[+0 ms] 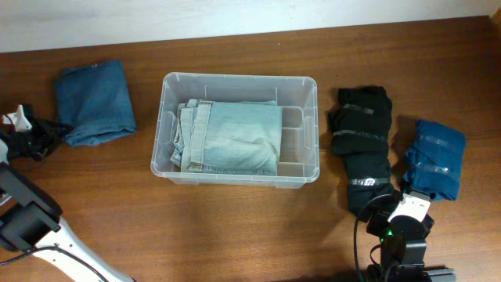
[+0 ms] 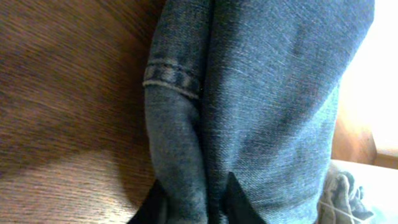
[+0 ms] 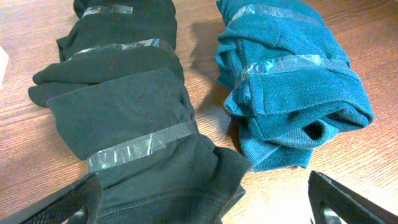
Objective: Pack container
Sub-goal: 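Grasp the dark-blue jeans with the left gripper and lift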
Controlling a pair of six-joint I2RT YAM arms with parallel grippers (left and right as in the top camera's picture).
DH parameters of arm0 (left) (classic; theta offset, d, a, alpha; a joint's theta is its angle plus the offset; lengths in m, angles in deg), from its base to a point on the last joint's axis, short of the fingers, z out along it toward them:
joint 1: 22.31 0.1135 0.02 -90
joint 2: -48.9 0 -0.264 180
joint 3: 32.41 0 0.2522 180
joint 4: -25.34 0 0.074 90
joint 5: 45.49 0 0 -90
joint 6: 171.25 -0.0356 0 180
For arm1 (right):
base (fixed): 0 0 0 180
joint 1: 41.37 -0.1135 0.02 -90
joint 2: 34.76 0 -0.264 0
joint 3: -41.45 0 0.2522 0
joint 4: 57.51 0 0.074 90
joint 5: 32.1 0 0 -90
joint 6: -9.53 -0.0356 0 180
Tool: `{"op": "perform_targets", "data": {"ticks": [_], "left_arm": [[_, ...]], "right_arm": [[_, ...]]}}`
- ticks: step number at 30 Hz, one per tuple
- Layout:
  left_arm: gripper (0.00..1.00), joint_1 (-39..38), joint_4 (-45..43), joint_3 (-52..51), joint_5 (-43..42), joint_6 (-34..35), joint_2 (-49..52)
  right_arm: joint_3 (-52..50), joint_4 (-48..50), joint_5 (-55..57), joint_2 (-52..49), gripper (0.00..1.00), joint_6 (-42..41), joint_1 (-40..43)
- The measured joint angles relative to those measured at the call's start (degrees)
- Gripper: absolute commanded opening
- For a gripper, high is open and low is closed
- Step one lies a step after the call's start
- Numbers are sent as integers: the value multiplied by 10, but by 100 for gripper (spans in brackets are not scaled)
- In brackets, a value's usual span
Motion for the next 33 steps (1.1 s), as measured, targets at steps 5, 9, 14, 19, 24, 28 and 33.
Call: {"op": "perform_targets", "data": {"ticks": [5, 9, 14, 19, 24, 28, 33], "left_arm": [[1, -1, 72, 11, 1, -9, 0], [1, -3, 172, 38, 5, -36, -1], [1, -7, 274, 68, 16, -51, -46], [1, -17, 311, 76, 9, -46, -201], [1, -29, 321, 93, 9, -13, -373], [1, -80, 321, 102, 1, 25, -479], [1, -189, 327, 103, 24, 90, -542]], "right_arm": [[0, 0, 0, 0, 98, 0, 0], [0, 0, 0, 0, 98, 0, 0], [0, 0, 0, 0, 98, 0, 0], [0, 0, 0, 0, 98, 0, 0], [0, 0, 0, 0, 98, 0, 0], [0, 0, 0, 0, 98, 0, 0], [0, 0, 0, 0, 98, 0, 0]]}}
